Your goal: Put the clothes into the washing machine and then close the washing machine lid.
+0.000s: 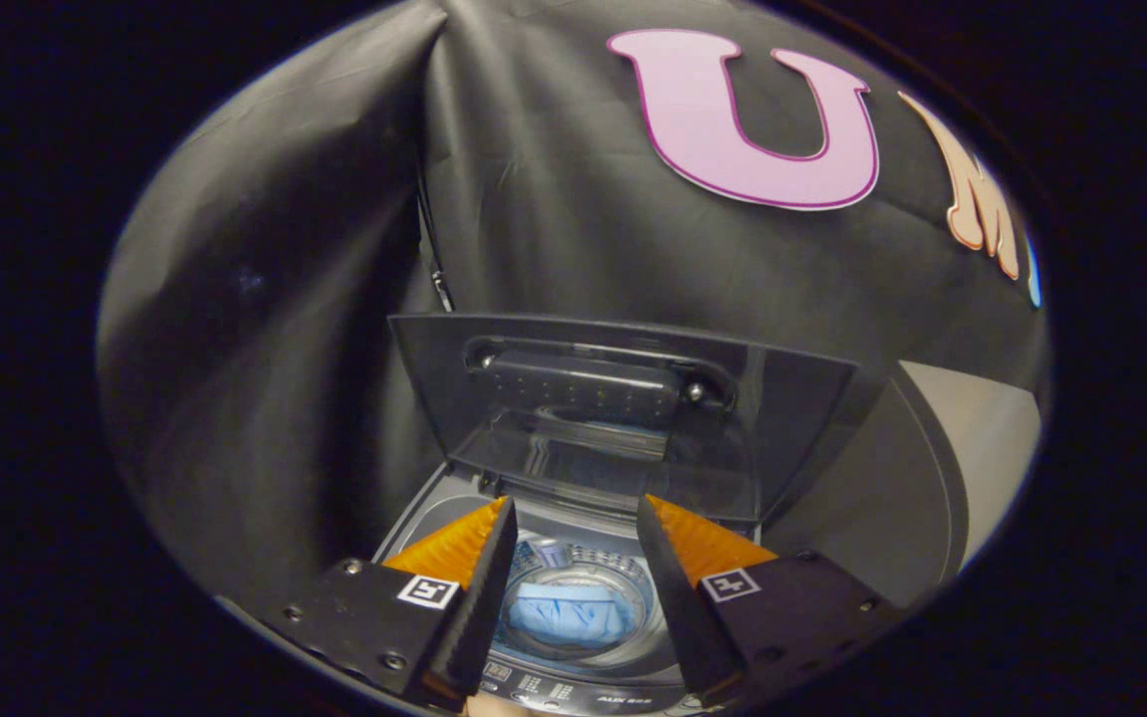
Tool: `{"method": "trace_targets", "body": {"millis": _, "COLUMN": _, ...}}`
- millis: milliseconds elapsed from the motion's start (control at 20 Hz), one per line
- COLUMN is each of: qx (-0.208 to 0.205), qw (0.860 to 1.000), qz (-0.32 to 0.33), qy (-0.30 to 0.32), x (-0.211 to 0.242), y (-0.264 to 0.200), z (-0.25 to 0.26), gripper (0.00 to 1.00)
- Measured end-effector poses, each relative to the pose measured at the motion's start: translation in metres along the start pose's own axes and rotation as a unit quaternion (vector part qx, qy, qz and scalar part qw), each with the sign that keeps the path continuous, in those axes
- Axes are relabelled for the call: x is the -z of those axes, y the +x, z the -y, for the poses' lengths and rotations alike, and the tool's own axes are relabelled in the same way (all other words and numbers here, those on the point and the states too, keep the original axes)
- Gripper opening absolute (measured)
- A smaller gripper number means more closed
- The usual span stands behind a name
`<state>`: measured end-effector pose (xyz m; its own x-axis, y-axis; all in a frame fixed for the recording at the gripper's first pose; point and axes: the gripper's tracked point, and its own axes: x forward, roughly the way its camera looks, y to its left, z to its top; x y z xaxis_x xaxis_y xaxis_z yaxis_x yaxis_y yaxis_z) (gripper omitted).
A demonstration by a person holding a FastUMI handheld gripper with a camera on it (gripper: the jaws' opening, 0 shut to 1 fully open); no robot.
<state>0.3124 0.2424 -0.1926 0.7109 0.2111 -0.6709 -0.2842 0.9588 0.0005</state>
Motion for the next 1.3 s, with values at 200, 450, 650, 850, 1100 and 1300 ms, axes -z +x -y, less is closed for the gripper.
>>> {"method": "trace_targets", "body": {"millis": 200, "qx": 0.01, "qw": 1.0, "qz": 0.025, "qy": -0.003, "x": -0.022, "y": -0.004, "z": 0.008, "gripper": 0.74}}
{"method": "trace_targets", "body": {"millis": 450, "qx": 0.03, "qw": 0.996, "qz": 0.083, "qy": 0.005, "x": -0.063, "y": -0.003, "z": 0.013, "gripper": 0.93}}
{"method": "trace_targets", "body": {"millis": 650, "qx": 0.065, "qw": 0.99, "qz": 0.128, "qy": -0.009, "x": -0.103, "y": 0.002, "z": 0.026, "gripper": 0.99}}
{"method": "trace_targets", "body": {"millis": 850, "qx": 0.104, "qw": 0.985, "qz": 0.135, "qy": -0.022, "x": -0.118, "y": 0.036, "z": 0.05, "gripper": 0.97}}
{"method": "trace_targets", "body": {"millis": 1100, "qx": 0.145, "qw": 0.983, "qz": 0.113, "qy": -0.004, "x": -0.11, "y": 0.074, "z": 0.079, "gripper": 0.96}}
{"method": "trace_targets", "body": {"millis": 1300, "qx": 0.155, "qw": 0.981, "qz": 0.113, "qy": 0.008, "x": -0.107, "y": 0.086, "z": 0.09, "gripper": 0.96}}
